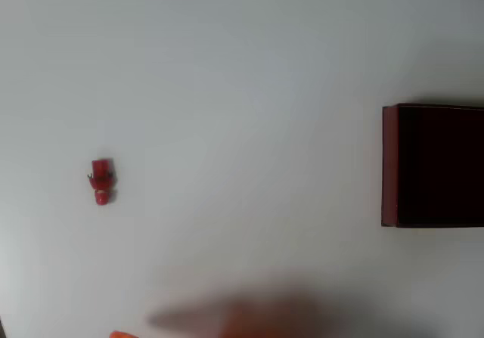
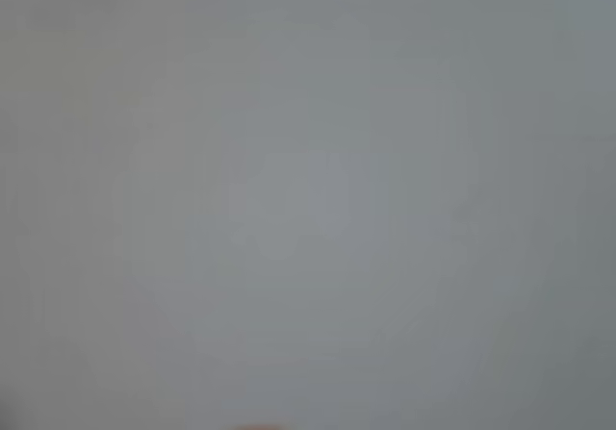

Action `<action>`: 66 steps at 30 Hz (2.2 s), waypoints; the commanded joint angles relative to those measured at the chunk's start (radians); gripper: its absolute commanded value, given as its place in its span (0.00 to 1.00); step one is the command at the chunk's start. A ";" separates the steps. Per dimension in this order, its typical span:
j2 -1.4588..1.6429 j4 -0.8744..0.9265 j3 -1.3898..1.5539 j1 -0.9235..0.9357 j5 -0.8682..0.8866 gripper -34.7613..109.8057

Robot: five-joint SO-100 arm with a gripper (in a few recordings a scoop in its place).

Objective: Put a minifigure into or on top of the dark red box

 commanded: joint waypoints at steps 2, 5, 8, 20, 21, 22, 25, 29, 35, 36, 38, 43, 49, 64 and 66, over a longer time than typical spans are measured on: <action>0.012 0.017 -0.009 -0.005 0.006 0.24; 0.012 0.017 -0.009 -0.005 0.006 0.24; 0.012 0.017 -0.009 -0.005 0.006 0.24; 0.012 0.023 -0.011 0.000 0.018 0.24; 0.012 0.023 -0.011 0.006 0.029 0.24; 0.012 0.020 -0.011 0.011 0.052 0.24; 0.012 -0.044 0.008 0.014 0.179 0.24; 0.014 -0.153 0.015 0.163 0.687 0.24; 0.014 0.087 -0.074 0.305 1.364 0.24; 0.012 0.149 -0.095 0.313 1.473 0.25; 0.011 0.178 -0.132 0.344 1.588 0.28; 0.009 0.155 -0.133 0.379 1.858 0.33; -0.118 0.074 -0.121 0.357 2.220 0.35; -0.927 0.028 -0.617 0.454 2.396 0.36; -0.957 -0.057 -0.580 0.460 2.393 0.36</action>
